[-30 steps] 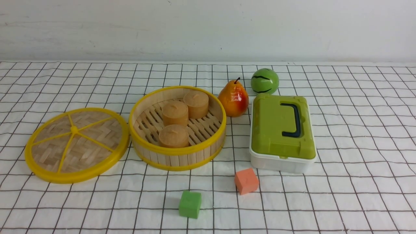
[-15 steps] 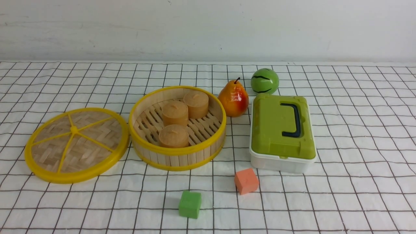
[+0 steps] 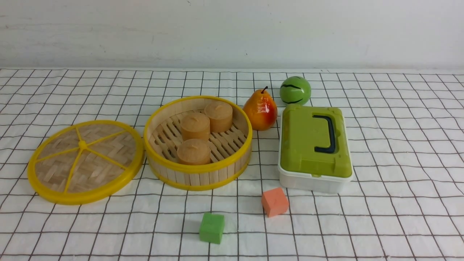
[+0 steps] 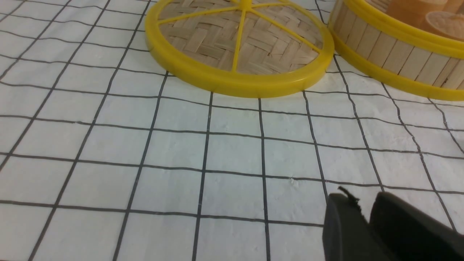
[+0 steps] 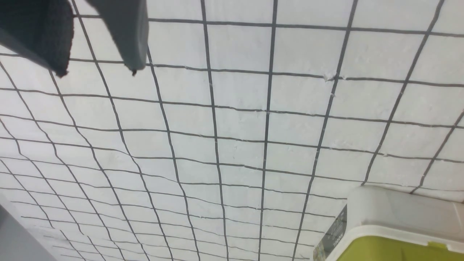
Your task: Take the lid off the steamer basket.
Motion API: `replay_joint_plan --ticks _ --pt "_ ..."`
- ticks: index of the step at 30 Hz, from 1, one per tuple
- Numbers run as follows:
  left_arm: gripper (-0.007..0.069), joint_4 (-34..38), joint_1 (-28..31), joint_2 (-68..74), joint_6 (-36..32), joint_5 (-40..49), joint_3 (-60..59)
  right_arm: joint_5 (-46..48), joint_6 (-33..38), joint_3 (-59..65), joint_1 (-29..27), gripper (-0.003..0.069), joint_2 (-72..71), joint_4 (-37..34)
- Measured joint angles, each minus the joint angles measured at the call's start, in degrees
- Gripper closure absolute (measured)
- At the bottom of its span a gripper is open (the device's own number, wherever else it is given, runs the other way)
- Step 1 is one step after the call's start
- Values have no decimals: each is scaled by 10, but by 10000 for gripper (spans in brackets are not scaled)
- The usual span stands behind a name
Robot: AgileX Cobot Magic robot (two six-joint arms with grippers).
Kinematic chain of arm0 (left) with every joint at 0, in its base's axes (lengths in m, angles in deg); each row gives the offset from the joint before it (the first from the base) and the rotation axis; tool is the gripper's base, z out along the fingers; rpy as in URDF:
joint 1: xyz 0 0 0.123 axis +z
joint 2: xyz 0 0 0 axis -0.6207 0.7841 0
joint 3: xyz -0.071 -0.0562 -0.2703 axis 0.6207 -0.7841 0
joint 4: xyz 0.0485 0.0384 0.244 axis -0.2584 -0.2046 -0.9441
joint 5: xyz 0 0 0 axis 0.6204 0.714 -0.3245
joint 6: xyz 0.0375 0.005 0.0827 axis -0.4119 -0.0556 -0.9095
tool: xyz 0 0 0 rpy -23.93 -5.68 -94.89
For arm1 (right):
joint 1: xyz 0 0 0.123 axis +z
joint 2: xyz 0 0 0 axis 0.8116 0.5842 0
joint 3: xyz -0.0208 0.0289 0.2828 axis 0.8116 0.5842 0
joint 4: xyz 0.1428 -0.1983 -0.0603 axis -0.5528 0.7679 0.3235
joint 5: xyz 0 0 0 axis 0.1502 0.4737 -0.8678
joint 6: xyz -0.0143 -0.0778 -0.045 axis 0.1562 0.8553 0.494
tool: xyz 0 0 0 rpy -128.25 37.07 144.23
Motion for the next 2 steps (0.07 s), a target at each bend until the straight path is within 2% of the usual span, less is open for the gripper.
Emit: replay_joint_plan --ticks 2 --pt "513 0 0 0 0 0 0 0 0 0 0 419 0 0"
